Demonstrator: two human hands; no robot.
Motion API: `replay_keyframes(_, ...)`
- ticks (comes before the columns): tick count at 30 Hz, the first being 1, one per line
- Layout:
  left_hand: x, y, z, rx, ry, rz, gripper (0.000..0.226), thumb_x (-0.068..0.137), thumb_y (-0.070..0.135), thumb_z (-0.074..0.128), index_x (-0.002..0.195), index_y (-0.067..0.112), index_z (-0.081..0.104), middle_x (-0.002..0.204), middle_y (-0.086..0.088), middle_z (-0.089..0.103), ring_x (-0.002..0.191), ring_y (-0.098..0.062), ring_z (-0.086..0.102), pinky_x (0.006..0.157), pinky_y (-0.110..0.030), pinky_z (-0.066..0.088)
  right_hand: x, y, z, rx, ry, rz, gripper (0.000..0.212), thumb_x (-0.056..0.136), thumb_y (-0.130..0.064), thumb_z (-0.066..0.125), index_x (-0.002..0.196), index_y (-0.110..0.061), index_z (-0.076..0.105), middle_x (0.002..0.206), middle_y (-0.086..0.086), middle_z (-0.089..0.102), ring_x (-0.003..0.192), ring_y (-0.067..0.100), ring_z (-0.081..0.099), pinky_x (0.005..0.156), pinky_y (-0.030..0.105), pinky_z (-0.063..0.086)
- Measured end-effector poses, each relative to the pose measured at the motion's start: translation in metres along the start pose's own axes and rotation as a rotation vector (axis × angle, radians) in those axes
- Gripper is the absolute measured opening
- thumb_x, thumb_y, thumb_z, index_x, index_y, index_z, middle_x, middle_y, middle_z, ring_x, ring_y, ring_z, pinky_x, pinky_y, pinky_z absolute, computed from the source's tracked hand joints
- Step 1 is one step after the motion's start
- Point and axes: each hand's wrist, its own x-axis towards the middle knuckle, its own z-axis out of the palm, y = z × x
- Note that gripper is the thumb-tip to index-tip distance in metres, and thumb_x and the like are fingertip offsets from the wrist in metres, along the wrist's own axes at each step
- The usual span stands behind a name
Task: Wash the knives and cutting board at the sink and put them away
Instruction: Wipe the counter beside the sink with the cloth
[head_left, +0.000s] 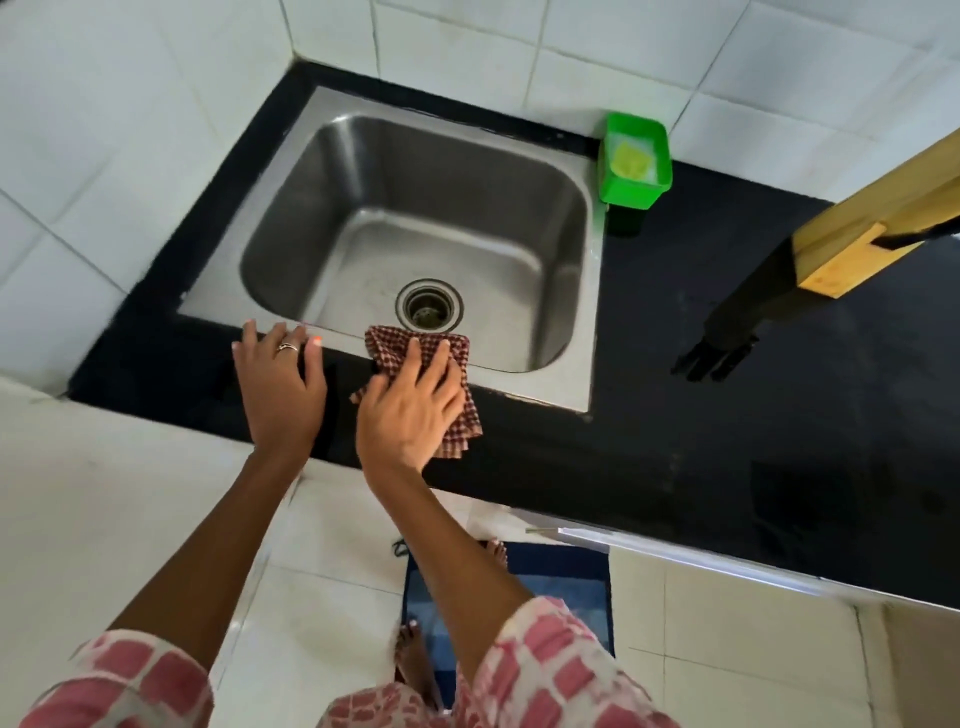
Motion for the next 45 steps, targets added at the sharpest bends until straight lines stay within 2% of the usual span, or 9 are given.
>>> replay_keyframes(5, 0.020, -0.045, -0.017, 0.051, 0.024, -0.082, 0.037, 0.098, 0.019, 0.038, 0.121, -0.004, 0.057, 0.128, -0.022, 0.054, 0.136, -0.040, 0.029, 0.113, -0.051, 0.018, 0.024, -0.057, 0.033, 0.028, -0.028, -0.105, 0.051, 0.094, -0.033, 0.036, 0.141, -0.014, 0.033, 0.152, 0.013, 0.028, 0.138, 0.032, 0.023, 0.114, 0.045, 0.014)
replay_keyframes(10, 0.029, -0.059, -0.019, -0.135, 0.106, -0.157, 0.037, 0.100, 0.013, 0.034, 0.124, -0.007, 0.053, 0.131, -0.024, 0.051, 0.135, -0.038, 0.031, 0.115, -0.044, 0.021, 0.049, -0.075, 0.024, 0.223, 0.001, -0.261, 0.040, 0.094, -0.024, 0.040, 0.131, -0.010, 0.050, 0.121, 0.013, 0.061, 0.115, 0.032, 0.044, 0.101, 0.042, 0.031)
replay_keyframes(12, 0.030, -0.060, -0.021, -0.231, 0.187, -0.232, 0.036, 0.099, 0.010, 0.034, 0.123, -0.008, 0.053, 0.131, -0.025, 0.052, 0.134, -0.037, 0.034, 0.114, -0.038, 0.023, 0.032, -0.068, 0.023, 0.229, -0.039, -0.435, 0.042, 0.092, -0.024, 0.043, 0.132, -0.012, 0.049, 0.122, 0.012, 0.059, 0.112, 0.030, 0.044, 0.100, 0.043, 0.034)
replay_keyframes(16, 0.031, -0.056, -0.025, -0.390, 0.299, -0.381, 0.036, 0.098, 0.006, 0.033, 0.124, -0.010, 0.053, 0.132, -0.026, 0.051, 0.133, -0.035, 0.038, 0.110, -0.026, 0.022, 0.002, -0.051, 0.040, -0.205, -0.100, -0.763, 0.050, 0.089, -0.042, 0.031, 0.134, -0.028, 0.045, 0.136, 0.006, 0.049, 0.125, 0.031, 0.040, 0.102, 0.050, 0.033)
replay_keyframes(24, 0.052, -0.058, -0.035, -0.466, 0.295, -0.442, 0.035, 0.099, 0.007, 0.033, 0.124, -0.004, 0.054, 0.136, -0.019, 0.049, 0.134, -0.027, 0.039, 0.109, -0.024, 0.024, 0.043, -0.116, 0.070, -0.299, -0.274, -0.877, 0.050, 0.093, -0.046, 0.043, 0.141, -0.033, 0.035, 0.151, 0.012, 0.028, 0.139, 0.040, 0.017, 0.112, 0.053, 0.018)
replay_keyframes(29, 0.106, -0.080, -0.038, -0.331, 0.179, -0.225, 0.040, 0.095, 0.014, 0.035, 0.125, -0.005, 0.054, 0.129, -0.020, 0.056, 0.124, -0.031, 0.049, 0.109, -0.039, 0.035, 0.084, -0.172, 0.102, -0.325, -0.250, -0.885, 0.046, 0.097, -0.035, 0.037, 0.141, -0.023, 0.036, 0.151, 0.009, 0.029, 0.139, 0.036, 0.022, 0.113, 0.046, 0.020)
replay_keyframes(33, 0.126, -0.084, -0.027, -0.297, 0.117, -0.103, 0.046, 0.095, 0.021, 0.031, 0.127, -0.005, 0.052, 0.132, -0.018, 0.054, 0.127, -0.028, 0.047, 0.111, -0.025, 0.027, 0.107, -0.182, 0.113, -0.183, -0.102, -0.741, 0.037, 0.089, -0.029, 0.043, 0.121, -0.020, 0.059, 0.130, 0.006, 0.055, 0.124, 0.032, 0.048, 0.101, 0.043, 0.041)
replay_keyframes(36, 0.147, -0.083, -0.015, -0.278, 0.093, -0.026, 0.047, 0.094, 0.022, 0.032, 0.126, -0.006, 0.052, 0.132, -0.019, 0.053, 0.127, -0.028, 0.045, 0.111, -0.013, 0.020, 0.142, -0.197, 0.114, -0.059, -0.108, -0.644, 0.036, 0.091, -0.026, 0.047, 0.125, -0.018, 0.057, 0.137, 0.011, 0.048, 0.131, 0.036, 0.037, 0.107, 0.049, 0.031)
replay_keyframes(45, 0.262, -0.047, 0.045, -0.180, -0.054, 0.074, 0.050, 0.095, 0.021, 0.029, 0.126, -0.011, 0.050, 0.129, -0.026, 0.053, 0.123, -0.035, 0.051, 0.109, -0.027, 0.027, 0.294, -0.239, 0.099, -0.097, -0.054, -0.505, 0.041, 0.096, -0.026, 0.039, 0.136, -0.019, 0.045, 0.149, 0.008, 0.031, 0.139, 0.032, 0.019, 0.115, 0.044, 0.012)
